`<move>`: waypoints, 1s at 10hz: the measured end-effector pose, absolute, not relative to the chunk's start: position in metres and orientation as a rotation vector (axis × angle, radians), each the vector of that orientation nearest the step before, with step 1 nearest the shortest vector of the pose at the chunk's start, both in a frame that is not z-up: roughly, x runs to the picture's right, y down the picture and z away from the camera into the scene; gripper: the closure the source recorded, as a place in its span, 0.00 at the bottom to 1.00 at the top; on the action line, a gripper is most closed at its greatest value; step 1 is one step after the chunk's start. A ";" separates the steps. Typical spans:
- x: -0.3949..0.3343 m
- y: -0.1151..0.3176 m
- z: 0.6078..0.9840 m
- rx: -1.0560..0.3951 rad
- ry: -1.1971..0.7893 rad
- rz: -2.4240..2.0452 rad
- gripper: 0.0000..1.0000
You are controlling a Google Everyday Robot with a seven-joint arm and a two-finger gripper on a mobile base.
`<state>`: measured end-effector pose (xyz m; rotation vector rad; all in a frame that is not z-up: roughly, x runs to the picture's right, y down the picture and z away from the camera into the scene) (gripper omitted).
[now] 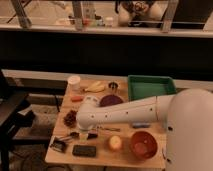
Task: Wipe red bowl with brush
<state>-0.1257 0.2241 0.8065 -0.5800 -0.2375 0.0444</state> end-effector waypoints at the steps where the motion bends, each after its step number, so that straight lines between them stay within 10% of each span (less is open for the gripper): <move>1: -0.119 0.225 0.812 -0.583 -0.234 0.057 0.25; 5: -0.109 0.228 0.819 -0.597 -0.234 0.083 0.48; 10: -0.102 0.236 0.821 -0.624 -0.241 0.101 0.50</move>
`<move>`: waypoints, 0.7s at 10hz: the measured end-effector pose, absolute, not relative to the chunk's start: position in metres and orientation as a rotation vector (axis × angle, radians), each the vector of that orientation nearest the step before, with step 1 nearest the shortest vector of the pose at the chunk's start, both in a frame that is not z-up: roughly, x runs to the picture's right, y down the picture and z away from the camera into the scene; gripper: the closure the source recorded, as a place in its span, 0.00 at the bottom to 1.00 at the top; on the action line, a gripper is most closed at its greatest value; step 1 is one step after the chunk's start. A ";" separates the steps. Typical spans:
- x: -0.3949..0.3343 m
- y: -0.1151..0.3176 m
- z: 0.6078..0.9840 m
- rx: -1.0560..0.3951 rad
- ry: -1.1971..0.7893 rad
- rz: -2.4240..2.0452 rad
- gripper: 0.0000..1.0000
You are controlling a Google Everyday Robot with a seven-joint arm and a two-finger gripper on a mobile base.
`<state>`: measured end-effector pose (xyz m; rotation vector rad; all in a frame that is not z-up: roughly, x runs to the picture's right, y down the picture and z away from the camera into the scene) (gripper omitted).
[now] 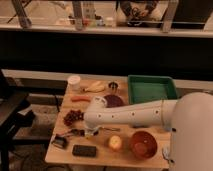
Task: Wipe red bowl with brush
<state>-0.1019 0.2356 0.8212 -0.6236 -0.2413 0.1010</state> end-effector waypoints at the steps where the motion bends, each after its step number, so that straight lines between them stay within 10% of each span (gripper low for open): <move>1: -0.101 0.237 0.821 -0.631 -0.244 0.106 0.50; 7: -0.101 0.241 0.821 -0.653 -0.258 0.121 0.81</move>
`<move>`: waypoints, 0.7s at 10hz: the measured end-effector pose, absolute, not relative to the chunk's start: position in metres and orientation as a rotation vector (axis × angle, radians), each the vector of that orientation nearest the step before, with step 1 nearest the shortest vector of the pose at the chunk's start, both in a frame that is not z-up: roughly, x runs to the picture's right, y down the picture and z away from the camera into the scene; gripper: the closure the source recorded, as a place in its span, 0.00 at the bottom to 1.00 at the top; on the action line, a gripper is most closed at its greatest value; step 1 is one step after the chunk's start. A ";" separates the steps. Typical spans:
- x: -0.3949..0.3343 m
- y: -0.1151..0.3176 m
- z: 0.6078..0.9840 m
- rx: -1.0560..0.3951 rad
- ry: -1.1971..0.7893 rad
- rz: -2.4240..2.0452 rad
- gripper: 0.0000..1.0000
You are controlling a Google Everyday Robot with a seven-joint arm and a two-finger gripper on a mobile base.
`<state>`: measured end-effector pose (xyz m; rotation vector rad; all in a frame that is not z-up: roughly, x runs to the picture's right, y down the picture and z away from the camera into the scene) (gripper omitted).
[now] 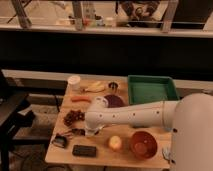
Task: Wipe red bowl with brush
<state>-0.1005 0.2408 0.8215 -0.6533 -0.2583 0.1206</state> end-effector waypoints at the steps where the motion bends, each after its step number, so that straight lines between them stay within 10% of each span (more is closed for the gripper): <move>1: -0.099 0.243 0.824 -0.667 -0.277 0.147 0.86; 7: -0.102 0.245 0.812 -0.674 -0.317 0.148 0.98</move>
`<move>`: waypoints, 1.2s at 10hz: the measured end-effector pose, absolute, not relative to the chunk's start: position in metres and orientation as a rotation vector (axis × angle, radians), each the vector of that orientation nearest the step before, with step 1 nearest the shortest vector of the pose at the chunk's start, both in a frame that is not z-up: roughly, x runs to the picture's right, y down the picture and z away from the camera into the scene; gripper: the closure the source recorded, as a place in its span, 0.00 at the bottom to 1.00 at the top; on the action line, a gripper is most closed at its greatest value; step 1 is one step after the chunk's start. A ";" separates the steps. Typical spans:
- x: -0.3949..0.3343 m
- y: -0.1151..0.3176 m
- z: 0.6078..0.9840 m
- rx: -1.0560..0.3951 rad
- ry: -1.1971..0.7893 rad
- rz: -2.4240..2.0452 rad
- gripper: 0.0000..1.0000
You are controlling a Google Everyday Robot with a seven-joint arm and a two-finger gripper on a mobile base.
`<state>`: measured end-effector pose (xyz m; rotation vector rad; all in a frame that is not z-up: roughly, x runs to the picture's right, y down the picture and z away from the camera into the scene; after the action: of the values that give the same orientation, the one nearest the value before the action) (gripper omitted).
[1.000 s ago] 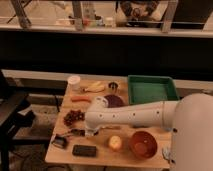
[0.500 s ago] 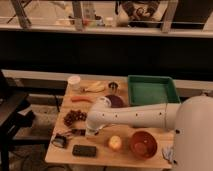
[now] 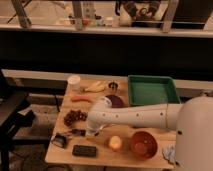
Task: Wipe red bowl with brush
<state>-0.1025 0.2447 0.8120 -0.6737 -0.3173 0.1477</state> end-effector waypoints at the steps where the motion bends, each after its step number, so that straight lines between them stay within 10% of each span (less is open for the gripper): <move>1: -0.109 0.244 0.803 -0.670 -0.357 0.150 0.98; 12: -0.125 0.213 0.745 -0.657 -0.568 0.183 0.98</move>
<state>-0.1251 0.2132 0.7453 -0.6571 -0.5680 0.1834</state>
